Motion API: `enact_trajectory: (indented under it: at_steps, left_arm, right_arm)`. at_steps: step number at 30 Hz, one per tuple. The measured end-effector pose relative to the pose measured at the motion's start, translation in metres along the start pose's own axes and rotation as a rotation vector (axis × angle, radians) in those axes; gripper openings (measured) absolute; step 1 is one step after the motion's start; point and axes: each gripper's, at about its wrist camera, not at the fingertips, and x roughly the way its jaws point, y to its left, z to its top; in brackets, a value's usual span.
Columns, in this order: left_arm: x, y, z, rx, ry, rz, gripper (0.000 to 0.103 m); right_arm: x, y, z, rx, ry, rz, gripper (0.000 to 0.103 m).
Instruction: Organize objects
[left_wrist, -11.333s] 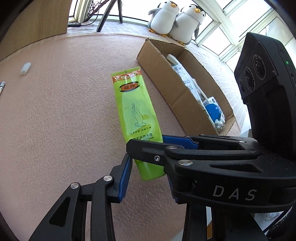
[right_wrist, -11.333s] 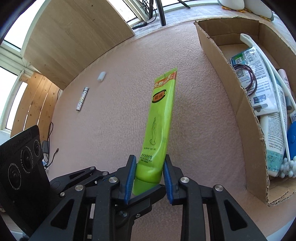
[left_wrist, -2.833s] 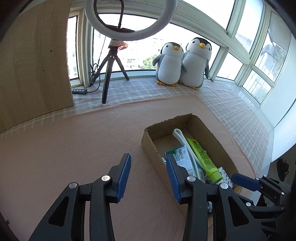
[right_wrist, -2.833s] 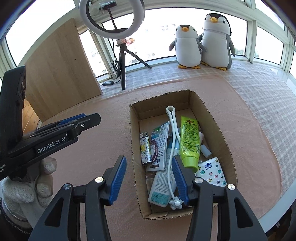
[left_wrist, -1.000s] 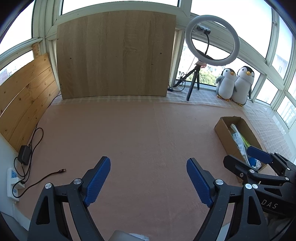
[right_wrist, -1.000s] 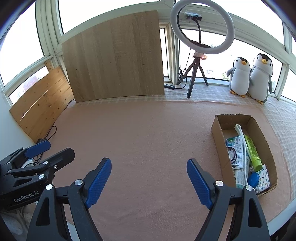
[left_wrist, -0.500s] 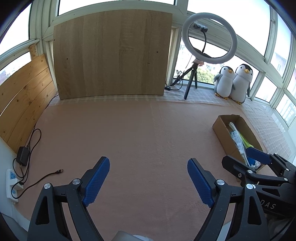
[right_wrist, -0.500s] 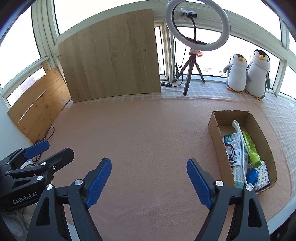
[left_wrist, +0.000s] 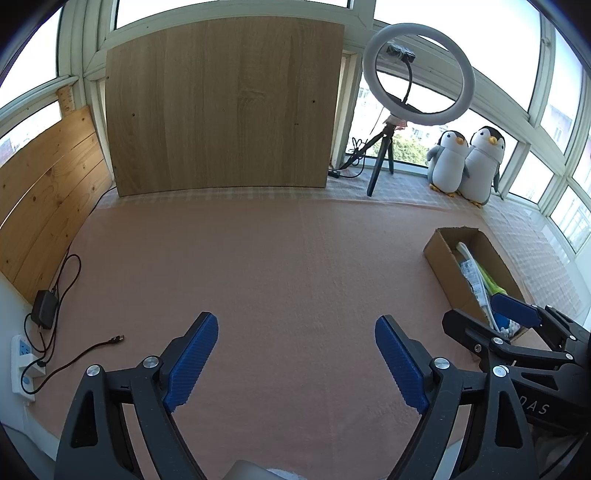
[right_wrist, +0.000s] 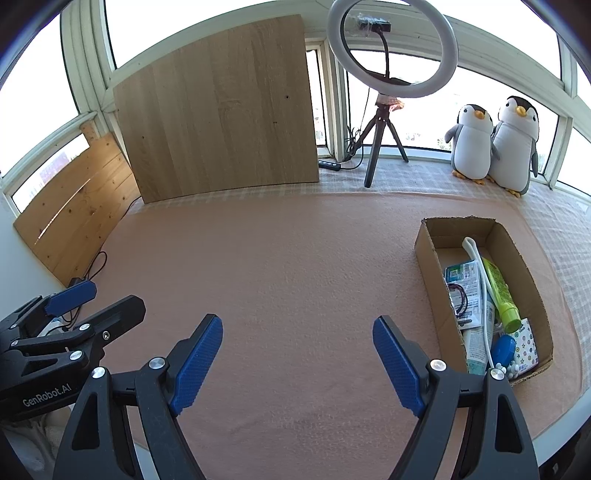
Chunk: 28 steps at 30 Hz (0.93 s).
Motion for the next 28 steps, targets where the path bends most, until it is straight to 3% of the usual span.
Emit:
enact_trajectory:
  at_steps: [28]
  left_arm:
    - [0.012,0.01,-0.004,-0.015,0.02,0.002,0.092]
  right_arm:
    - [0.013,0.002,-0.004,0.009,0.034,0.002,0.081]
